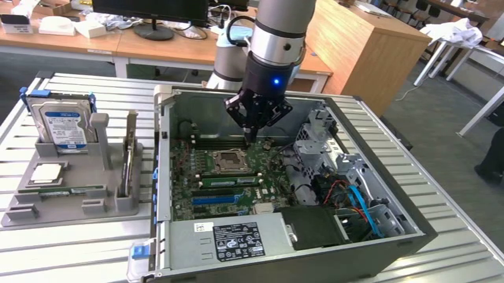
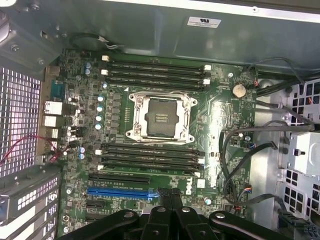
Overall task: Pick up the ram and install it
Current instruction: 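Press down the ram until it locks into place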
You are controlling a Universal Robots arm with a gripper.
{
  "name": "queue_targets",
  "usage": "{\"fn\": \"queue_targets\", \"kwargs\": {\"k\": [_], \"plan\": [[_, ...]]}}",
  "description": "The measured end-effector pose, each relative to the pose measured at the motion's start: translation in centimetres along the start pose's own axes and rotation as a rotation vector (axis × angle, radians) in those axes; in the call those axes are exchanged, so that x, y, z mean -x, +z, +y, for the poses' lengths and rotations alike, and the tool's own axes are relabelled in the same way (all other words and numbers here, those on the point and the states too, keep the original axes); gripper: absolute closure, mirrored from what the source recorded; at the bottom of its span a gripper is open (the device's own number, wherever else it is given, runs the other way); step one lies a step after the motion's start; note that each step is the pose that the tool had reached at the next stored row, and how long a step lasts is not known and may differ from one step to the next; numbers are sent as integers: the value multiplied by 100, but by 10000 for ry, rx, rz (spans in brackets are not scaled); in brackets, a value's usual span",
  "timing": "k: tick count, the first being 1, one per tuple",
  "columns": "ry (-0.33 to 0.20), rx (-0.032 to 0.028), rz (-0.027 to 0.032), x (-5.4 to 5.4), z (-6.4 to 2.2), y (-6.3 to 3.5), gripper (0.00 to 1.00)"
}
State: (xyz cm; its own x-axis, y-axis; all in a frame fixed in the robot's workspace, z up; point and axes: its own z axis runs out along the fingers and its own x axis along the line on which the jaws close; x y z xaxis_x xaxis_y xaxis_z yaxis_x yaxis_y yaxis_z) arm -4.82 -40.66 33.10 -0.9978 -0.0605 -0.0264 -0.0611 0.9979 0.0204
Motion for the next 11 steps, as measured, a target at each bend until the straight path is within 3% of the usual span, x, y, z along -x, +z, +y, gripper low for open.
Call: {"fn": "queue_targets", "kwargs": {"k": [11], "plan": [[13,2,0,-22,2,0,90]]}}
